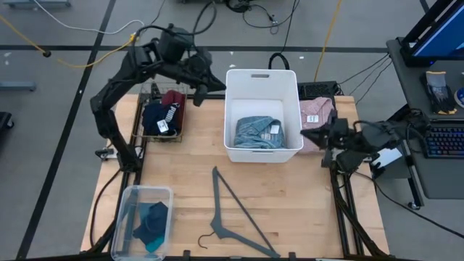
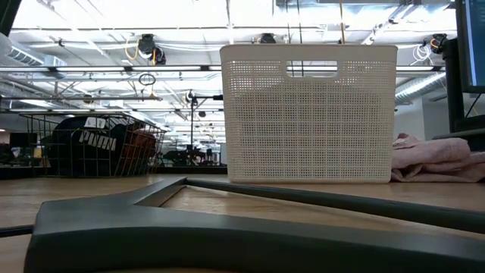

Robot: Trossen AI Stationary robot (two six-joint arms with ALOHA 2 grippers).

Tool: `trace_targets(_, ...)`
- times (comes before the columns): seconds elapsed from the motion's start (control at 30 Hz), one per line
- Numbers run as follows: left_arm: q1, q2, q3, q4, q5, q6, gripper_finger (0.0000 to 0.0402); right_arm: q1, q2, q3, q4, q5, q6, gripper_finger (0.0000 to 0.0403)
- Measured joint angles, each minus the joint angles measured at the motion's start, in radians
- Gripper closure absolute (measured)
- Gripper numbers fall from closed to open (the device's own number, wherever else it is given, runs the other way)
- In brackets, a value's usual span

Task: Pick & Place Cloths
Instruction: Put the pink polo shirt into the white laundry bin

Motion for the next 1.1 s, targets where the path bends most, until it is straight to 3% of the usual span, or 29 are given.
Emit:
trace_targets(0.47,0.045,-0.014,0.000,-0.049,0.057,0.077,0.0396,0.000,-0.110,0.000,-0.006,0.179,-0.026,0.0403)
trace_targets(0.9,0.025,-0.014,-0.003,-0.007,0.058,0.117,0.0396,0.000,-0.118,0.000,-0.144,0.235,0.081,0.0403)
trace_targets(1.1,-0.001,-0.034,-0.131,0.107,0.056,0.096,0.0398,0.000,-0.118,0.000,-0.192,0.263,0.128,0.0403)
